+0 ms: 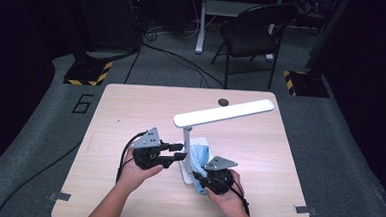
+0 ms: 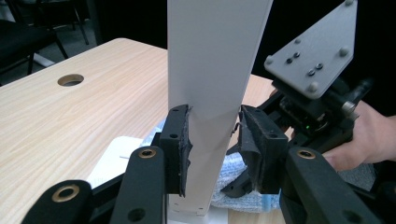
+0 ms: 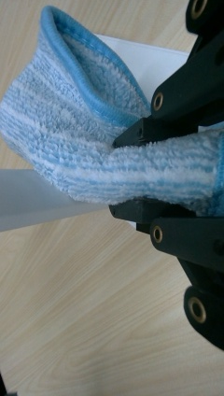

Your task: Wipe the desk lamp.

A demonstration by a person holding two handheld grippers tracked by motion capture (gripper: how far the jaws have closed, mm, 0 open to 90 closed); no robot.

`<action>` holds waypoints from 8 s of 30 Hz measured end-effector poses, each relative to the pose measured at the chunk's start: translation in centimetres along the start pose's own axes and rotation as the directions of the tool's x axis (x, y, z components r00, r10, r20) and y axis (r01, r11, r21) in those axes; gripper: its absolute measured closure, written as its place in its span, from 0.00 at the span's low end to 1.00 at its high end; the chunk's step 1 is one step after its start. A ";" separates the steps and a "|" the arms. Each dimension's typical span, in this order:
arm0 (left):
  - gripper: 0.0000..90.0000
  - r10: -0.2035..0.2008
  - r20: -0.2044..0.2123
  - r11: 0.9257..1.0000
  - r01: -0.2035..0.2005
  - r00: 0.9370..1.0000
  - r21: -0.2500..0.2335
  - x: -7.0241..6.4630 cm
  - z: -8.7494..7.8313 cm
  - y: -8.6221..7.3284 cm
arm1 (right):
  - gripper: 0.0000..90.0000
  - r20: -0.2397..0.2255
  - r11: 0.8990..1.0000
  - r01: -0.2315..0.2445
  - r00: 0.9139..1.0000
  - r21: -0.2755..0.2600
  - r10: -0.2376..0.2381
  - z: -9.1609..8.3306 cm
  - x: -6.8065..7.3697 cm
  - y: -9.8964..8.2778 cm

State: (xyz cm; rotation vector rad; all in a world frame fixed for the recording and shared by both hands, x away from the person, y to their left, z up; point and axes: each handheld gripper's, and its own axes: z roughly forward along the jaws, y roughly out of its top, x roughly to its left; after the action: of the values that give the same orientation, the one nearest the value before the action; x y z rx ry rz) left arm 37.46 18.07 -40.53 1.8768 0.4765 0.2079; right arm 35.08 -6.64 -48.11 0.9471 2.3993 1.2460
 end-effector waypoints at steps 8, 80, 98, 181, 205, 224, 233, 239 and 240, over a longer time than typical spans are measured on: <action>0.71 0.006 -0.001 1.000 -0.006 1.000 0.003 0.0 0.1 0.0 | 0.79 -0.012 0.999 0.009 1.000 -0.033 -0.009 -1.0 0.0 1.1; 0.69 0.002 -0.005 1.000 -0.002 1.000 0.007 0.2 0.0 -0.1 | 0.79 -0.041 0.974 0.177 0.982 -0.140 -0.184 -5.1 0.3 6.3; 0.69 -0.010 -0.005 1.000 0.010 1.000 0.001 0.3 0.1 -0.1 | 0.79 -0.025 0.960 0.207 0.976 -0.187 -0.216 -7.4 0.6 9.1; 0.50 0.019 -0.053 0.999 -0.021 0.998 -0.030 0.4 2.7 1.6 | 0.80 0.014 0.920 0.201 0.978 -0.335 -0.209 -11.1 0.4 12.2; 0.58 0.058 -0.072 0.998 -0.057 0.996 0.008 -0.1 1.5 1.3 | 0.81 0.037 0.913 0.137 0.990 -0.383 -0.133 -12.3 -1.0 11.5; 0.58 0.060 -0.039 0.998 -0.059 0.997 0.007 1.0 -0.1 0.8 | 0.81 0.061 0.916 0.091 0.995 -0.391 -0.073 -13.3 -2.6 10.5; 0.58 0.055 -0.027 0.998 -0.055 0.998 0.010 1.5 -0.9 0.6 | 0.81 0.089 0.917 0.062 0.996 -0.395 -0.029 -14.1 -3.5 9.4; 0.56 0.038 -0.035 0.999 -0.038 0.999 0.000 1.3 -0.8 0.8 | 0.80 0.088 0.917 0.061 0.996 -0.395 -0.029 -14.5 -3.8 8.8; 0.56 0.031 -0.030 0.999 -0.032 0.999 -0.007 1.3 -0.9 0.9 | 0.80 0.097 0.918 0.062 0.995 -0.393 -0.026 -14.6 -3.8 8.6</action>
State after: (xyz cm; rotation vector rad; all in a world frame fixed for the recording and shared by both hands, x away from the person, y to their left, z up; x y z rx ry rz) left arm 38.50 19.17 -39.51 1.8773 0.4663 0.2588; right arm 34.09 -14.70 -32.74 0.7985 1.9777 1.5562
